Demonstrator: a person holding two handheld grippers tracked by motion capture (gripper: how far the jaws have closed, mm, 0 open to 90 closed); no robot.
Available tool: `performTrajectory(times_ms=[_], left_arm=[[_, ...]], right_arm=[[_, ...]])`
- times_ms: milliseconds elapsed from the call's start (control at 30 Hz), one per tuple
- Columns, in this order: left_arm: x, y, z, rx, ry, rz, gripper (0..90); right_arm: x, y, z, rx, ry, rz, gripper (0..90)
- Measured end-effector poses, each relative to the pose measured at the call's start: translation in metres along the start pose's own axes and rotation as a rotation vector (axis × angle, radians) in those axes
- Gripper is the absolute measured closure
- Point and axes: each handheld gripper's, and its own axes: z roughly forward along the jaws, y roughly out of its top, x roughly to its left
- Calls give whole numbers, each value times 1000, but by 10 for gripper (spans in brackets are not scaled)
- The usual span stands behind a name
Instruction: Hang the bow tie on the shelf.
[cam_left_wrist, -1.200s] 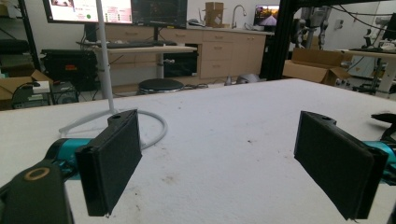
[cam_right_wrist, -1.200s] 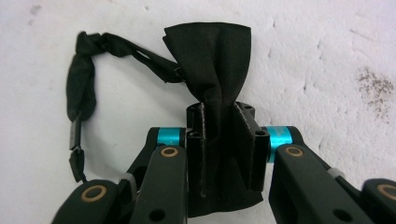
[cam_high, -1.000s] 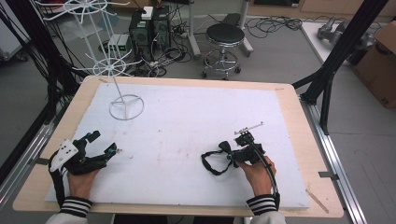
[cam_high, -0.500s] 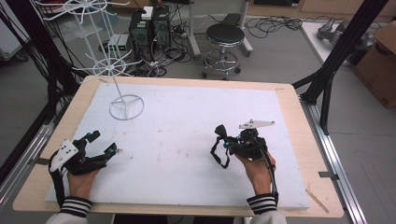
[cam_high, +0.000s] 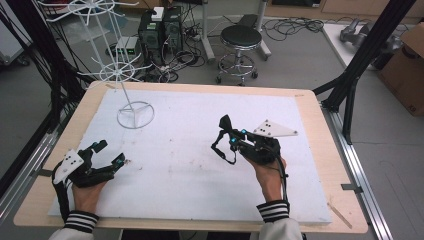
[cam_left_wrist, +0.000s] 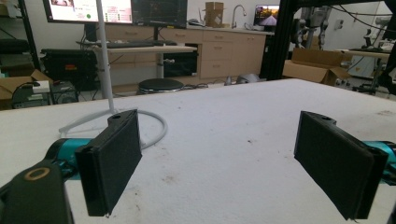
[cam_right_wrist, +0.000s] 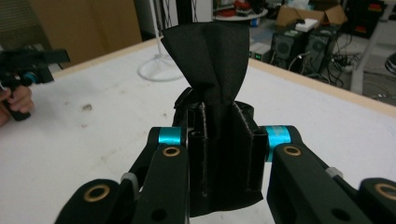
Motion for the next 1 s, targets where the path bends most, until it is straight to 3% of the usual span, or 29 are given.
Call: performTrajectory(times_ms=[233,800,1000], left_arm=[[0,0,0,0,0,0,151],[0,0,0,2,-1,3,151],[0,0,0,0,-1,-1,151]], right_arm=[[5,17,9,-42,28,-18,767],[19,55,44,-81,84,-59,768],[25,68,62,-92,114,-47,767]])
